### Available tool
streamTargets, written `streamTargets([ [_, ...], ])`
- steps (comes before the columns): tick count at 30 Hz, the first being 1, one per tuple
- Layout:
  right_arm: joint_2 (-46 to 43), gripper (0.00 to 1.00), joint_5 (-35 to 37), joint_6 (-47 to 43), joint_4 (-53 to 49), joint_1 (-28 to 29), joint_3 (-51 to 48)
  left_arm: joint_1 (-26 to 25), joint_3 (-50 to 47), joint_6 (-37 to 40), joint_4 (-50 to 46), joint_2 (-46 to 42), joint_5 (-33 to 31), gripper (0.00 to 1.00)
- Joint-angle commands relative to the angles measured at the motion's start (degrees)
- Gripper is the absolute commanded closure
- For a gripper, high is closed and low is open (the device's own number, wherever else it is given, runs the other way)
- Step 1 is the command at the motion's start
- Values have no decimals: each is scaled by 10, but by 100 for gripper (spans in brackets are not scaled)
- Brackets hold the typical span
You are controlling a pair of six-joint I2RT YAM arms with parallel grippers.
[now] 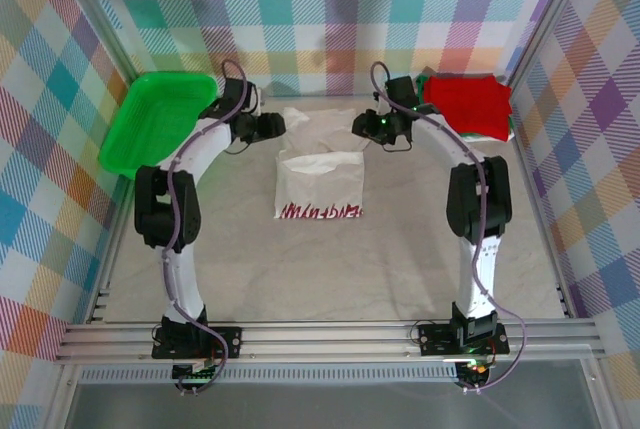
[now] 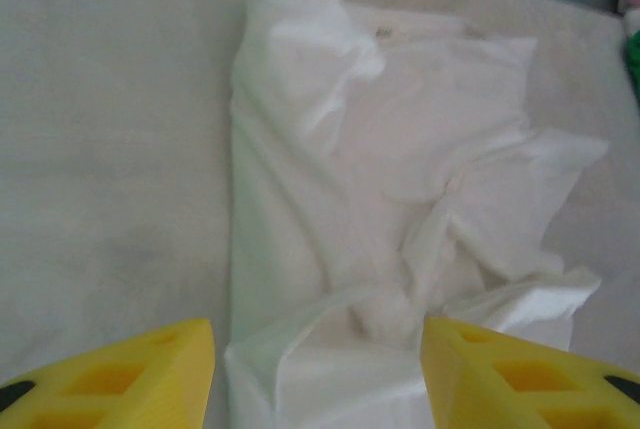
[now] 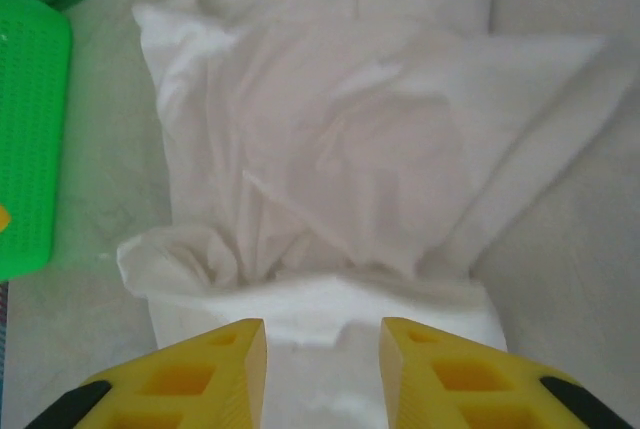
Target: Fold and stack the t-shirts
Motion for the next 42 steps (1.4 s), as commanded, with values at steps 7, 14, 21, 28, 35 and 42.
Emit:
streamTargets([
  [7,-192,88,-108,28,178,58,-300,-70,-286,-44,109,-187,6,49],
  [14,-142,87,-121,54,231,86,-362,-93,-385,-79,200,-167,25,54],
  [21,-81,88,-95,60,284,87,-415,-99,-471,-103,238,-125,-11,57],
  [28,-110,90,-87,60,279,90,-463,-101,-521,-117,216,-168,-18,60],
  [35,-214,90,-93,87,243,125,-521,-125,-576,-176,166,-267,-25,60],
  [42,-294,86,-67,93,158,125,-466,-114,-553,-192,64,-379,-56,55],
])
